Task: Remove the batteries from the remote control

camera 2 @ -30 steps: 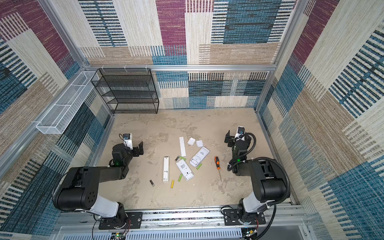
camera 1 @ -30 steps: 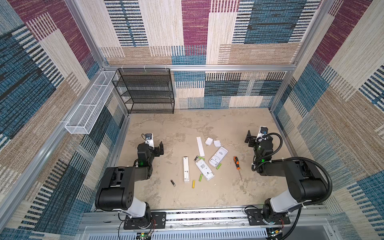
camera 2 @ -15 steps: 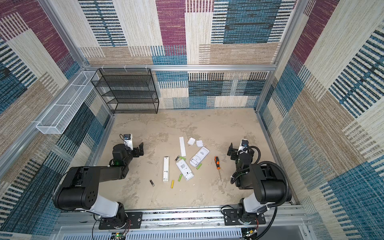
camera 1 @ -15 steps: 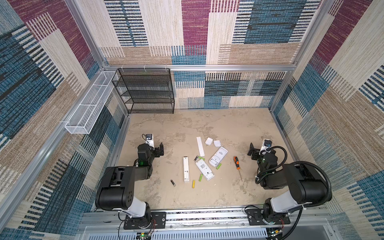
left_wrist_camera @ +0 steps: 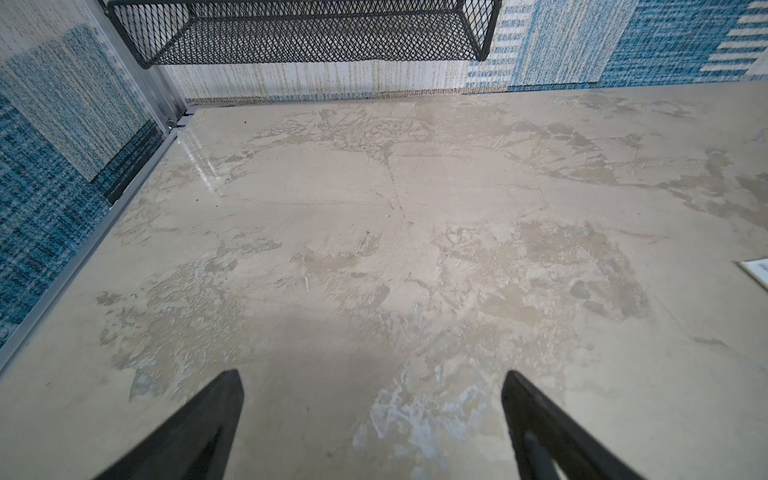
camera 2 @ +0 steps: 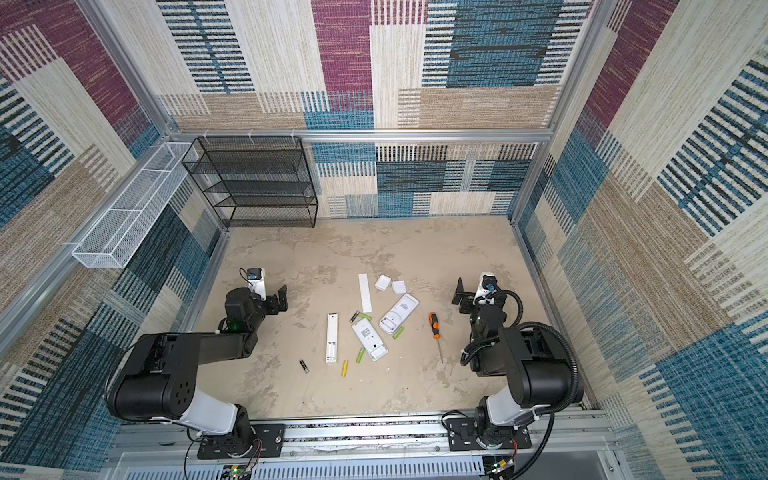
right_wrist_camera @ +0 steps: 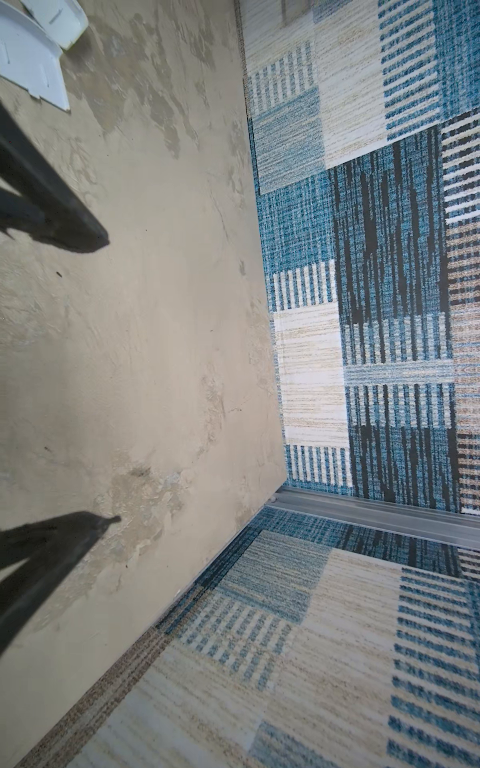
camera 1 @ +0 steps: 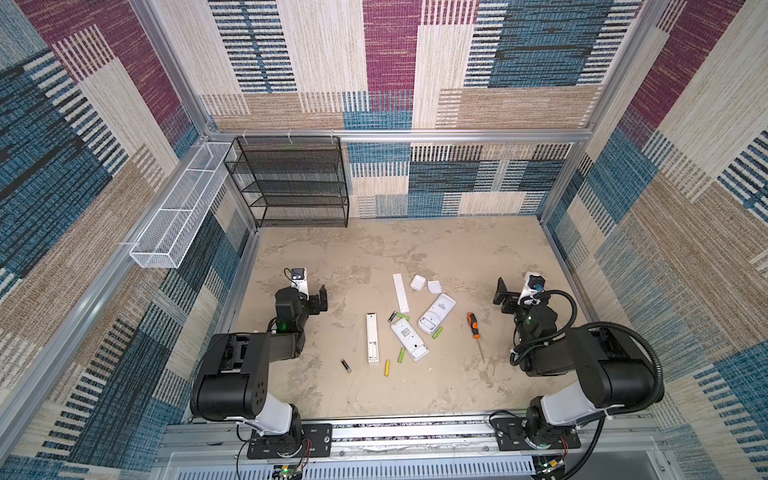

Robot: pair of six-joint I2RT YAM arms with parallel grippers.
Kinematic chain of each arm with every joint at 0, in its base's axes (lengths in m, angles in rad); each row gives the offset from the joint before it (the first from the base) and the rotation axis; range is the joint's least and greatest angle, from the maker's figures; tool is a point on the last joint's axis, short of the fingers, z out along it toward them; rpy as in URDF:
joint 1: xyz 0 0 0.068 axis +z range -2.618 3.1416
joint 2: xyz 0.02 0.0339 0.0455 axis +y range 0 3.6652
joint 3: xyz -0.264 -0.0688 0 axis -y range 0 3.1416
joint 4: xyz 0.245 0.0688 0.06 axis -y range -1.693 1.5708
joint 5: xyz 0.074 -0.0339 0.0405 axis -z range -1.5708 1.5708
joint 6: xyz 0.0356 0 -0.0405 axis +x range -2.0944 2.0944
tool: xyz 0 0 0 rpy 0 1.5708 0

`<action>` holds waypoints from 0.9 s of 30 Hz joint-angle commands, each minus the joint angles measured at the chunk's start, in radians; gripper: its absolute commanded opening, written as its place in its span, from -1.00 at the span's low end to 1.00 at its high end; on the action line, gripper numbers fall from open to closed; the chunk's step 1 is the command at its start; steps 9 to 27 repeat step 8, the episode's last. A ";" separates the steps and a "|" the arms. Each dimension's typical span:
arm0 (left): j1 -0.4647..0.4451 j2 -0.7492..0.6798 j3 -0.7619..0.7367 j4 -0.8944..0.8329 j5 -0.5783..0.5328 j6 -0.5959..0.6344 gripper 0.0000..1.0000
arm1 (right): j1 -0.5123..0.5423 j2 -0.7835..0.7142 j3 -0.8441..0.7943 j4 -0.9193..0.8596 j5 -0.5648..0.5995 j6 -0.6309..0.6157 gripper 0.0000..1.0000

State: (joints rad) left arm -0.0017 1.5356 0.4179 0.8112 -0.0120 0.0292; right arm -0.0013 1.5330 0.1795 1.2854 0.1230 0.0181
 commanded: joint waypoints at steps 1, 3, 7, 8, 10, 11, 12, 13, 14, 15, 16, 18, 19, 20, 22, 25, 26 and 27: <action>0.001 0.010 0.010 0.010 0.014 0.019 0.99 | -0.001 -0.001 0.003 0.046 -0.006 0.004 1.00; 0.002 0.015 0.010 0.014 0.014 0.019 0.99 | -0.001 -0.002 0.002 0.043 -0.007 0.006 1.00; 0.003 0.006 0.004 0.014 0.017 0.015 0.99 | -0.002 -0.004 0.004 0.038 -0.008 0.003 1.00; 0.002 0.003 0.001 0.017 0.014 0.015 0.99 | -0.002 -0.002 0.004 0.038 -0.008 0.003 1.00; 0.002 0.003 0.001 0.017 0.014 0.015 0.99 | -0.002 -0.002 0.004 0.038 -0.008 0.003 1.00; 0.002 0.003 0.001 0.017 0.014 0.015 0.99 | -0.002 -0.002 0.004 0.038 -0.008 0.003 1.00; 0.002 0.003 0.001 0.017 0.014 0.015 0.99 | -0.002 -0.002 0.004 0.038 -0.008 0.003 1.00; 0.002 0.003 0.001 0.017 0.014 0.015 0.99 | -0.002 -0.002 0.004 0.038 -0.008 0.003 1.00; 0.002 0.003 0.001 0.017 0.014 0.015 0.99 | -0.002 -0.002 0.004 0.038 -0.008 0.003 1.00; 0.002 0.003 0.001 0.017 0.014 0.015 0.99 | -0.002 -0.002 0.004 0.038 -0.008 0.003 1.00; 0.002 0.003 0.001 0.017 0.014 0.015 0.99 | -0.002 -0.002 0.004 0.038 -0.008 0.003 1.00; 0.002 0.003 0.001 0.017 0.014 0.015 0.99 | -0.002 -0.002 0.004 0.038 -0.008 0.003 1.00; 0.002 0.003 0.001 0.017 0.014 0.015 0.99 | -0.002 -0.002 0.004 0.038 -0.008 0.003 1.00; 0.002 0.003 0.001 0.017 0.014 0.015 0.99 | -0.002 -0.002 0.004 0.038 -0.008 0.003 1.00; 0.002 0.003 0.001 0.017 0.014 0.015 0.99 | -0.002 -0.002 0.004 0.038 -0.008 0.003 1.00; 0.002 0.003 0.001 0.017 0.014 0.015 0.99 | -0.002 -0.002 0.004 0.038 -0.008 0.003 1.00; 0.002 0.003 0.001 0.017 0.014 0.015 0.99 | -0.002 -0.002 0.004 0.038 -0.008 0.003 1.00; 0.002 0.003 0.001 0.017 0.014 0.015 0.99 | -0.002 -0.002 0.004 0.038 -0.008 0.003 1.00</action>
